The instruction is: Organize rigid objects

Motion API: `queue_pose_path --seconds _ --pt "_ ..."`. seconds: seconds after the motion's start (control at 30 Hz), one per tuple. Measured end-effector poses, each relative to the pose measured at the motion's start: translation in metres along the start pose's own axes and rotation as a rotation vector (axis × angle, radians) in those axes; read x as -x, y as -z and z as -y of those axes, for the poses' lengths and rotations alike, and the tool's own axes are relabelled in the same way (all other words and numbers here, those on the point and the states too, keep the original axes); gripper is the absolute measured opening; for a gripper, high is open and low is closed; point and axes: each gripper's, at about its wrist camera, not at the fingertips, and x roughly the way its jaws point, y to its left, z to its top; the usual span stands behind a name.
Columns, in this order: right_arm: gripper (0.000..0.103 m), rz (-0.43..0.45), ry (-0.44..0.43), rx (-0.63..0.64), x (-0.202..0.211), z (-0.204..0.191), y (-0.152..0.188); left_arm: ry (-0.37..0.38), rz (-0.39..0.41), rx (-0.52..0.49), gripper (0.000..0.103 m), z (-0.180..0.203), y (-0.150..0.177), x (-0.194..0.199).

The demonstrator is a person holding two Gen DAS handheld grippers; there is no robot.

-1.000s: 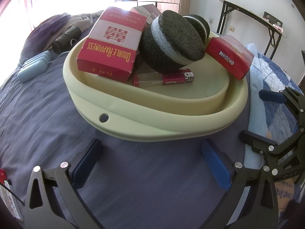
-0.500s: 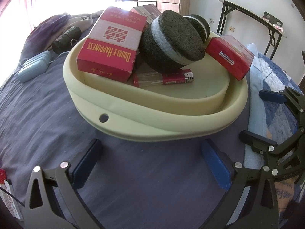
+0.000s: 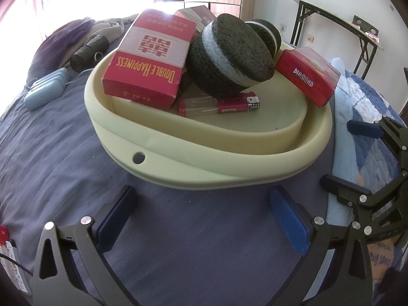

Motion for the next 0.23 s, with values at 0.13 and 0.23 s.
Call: queue_pose_path --seconds 0.13,0.23 --pt "0.103 0.0 0.0 0.0 -0.0001 0.0 0.0 0.001 0.0 0.001 0.103 -0.0002 0.0 0.0" --pt "0.103 0.0 0.0 0.0 0.0003 0.0003 -0.0002 0.001 -0.001 0.001 0.103 -0.0004 -0.0001 -0.0001"
